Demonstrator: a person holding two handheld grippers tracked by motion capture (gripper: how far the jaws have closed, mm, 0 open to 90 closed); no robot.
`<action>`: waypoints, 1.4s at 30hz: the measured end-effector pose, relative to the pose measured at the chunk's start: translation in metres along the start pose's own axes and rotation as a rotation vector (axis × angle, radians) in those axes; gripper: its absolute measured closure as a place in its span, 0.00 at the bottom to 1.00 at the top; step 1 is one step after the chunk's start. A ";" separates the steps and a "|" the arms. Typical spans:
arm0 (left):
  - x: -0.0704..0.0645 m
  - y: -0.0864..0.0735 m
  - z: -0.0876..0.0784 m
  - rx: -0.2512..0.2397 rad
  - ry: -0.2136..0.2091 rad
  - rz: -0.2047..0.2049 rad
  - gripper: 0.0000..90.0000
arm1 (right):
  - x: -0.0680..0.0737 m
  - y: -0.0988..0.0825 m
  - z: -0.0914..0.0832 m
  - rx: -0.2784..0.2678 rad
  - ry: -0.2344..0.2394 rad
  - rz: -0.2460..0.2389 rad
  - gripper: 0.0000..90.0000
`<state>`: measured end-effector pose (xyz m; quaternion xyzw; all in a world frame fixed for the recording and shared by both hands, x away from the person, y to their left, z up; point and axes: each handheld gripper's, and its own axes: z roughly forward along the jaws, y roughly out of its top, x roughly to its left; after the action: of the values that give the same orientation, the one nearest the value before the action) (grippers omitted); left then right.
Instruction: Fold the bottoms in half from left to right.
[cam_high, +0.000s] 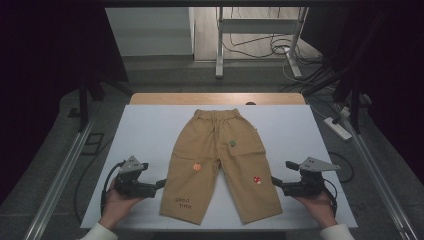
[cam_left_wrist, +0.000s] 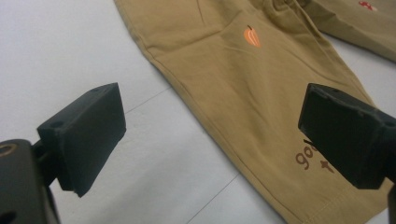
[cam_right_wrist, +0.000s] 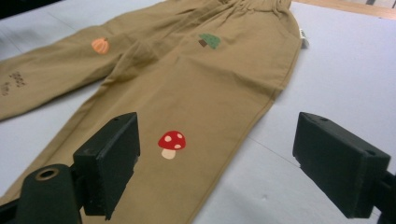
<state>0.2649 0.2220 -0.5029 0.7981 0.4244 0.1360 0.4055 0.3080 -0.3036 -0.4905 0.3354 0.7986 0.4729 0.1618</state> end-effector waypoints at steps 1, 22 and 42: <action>0.000 0.000 0.000 0.000 -0.001 0.000 0.08 | 0.000 0.000 0.000 -0.002 0.002 0.000 0.17; 0.000 0.001 -0.001 -0.008 -0.012 0.003 0.09 | 0.006 0.001 -0.001 0.000 -0.005 -0.009 0.17; 0.004 0.001 0.002 -0.003 -0.015 -0.010 0.09 | 0.031 0.016 0.023 0.023 0.038 -0.041 0.17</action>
<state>0.2696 0.2237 -0.5039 0.7963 0.4251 0.1287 0.4106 0.3051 -0.2624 -0.4866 0.3119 0.8135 0.4665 0.1523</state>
